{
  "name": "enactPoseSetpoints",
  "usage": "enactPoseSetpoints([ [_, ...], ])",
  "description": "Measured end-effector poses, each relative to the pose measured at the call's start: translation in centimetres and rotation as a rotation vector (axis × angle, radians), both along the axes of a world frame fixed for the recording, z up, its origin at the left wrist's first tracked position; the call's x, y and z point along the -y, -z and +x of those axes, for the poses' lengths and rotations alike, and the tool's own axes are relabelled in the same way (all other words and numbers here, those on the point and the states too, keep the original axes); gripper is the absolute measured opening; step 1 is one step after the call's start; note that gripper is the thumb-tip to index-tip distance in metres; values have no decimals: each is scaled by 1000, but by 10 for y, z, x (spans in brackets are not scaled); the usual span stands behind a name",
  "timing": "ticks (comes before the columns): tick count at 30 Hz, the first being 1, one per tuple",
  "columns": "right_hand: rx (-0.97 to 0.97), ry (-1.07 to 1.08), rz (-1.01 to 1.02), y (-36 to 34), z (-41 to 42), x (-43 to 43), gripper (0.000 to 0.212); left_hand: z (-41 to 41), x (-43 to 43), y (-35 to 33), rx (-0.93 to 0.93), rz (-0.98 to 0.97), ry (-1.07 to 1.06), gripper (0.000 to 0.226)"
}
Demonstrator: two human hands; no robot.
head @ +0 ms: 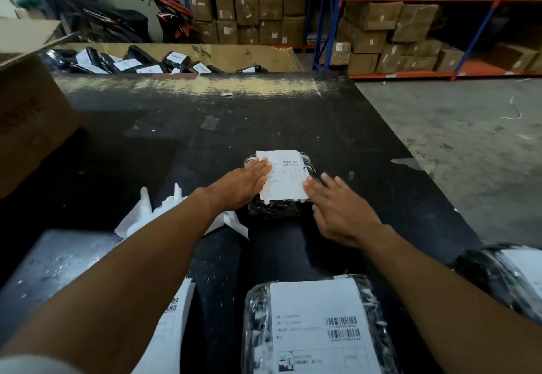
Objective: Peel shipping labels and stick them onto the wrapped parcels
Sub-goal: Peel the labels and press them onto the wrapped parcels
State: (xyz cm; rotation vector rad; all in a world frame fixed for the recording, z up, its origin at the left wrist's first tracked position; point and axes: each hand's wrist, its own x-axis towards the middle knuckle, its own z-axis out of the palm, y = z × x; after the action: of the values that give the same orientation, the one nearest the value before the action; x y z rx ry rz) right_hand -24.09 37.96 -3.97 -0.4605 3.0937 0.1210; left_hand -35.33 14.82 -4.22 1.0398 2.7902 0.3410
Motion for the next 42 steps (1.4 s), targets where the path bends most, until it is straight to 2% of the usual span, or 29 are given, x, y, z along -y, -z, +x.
enactPoseSetpoints([
  [3, -14, 120, -141, -11, -12, 4, 57, 0, -1, 2, -9, 11, -8, 49],
  [7, 105, 118, -344, -17, -32, 21, 55, 1, -2, 1, -23, 17, -3, 50],
  [12, 218, 74, -277, -10, -48, 21, 55, 1, -2, 0, -2, -19, -11, 51],
  [16, 219, 64, -280, -9, -49, 18, 55, 15, -8, -5, -94, 15, -40, 54],
  [18, 216, 56, -277, -7, -50, 17, 56, 38, -6, -1, -125, 57, 36, 57],
  [22, 226, 52, -264, -6, -51, 15, 56, 79, 25, 18, -143, -48, 145, 68],
  [27, 214, 49, -262, -5, -50, 18, 56, 82, 50, 8, -433, -96, 236, 59],
  [30, 194, 42, -262, -6, -50, 18, 56, 78, 8, 5, -409, -35, 188, 60],
  [33, 211, 37, -262, -6, -52, 17, 56, 76, -11, 21, -332, -140, 121, 62],
  [38, 199, 38, -279, -4, -50, 17, 56, 91, 18, 30, -544, -174, 182, 55],
  [42, 197, 33, -285, -4, -51, 16, 56, 85, -11, 27, -520, -117, 64, 55],
])
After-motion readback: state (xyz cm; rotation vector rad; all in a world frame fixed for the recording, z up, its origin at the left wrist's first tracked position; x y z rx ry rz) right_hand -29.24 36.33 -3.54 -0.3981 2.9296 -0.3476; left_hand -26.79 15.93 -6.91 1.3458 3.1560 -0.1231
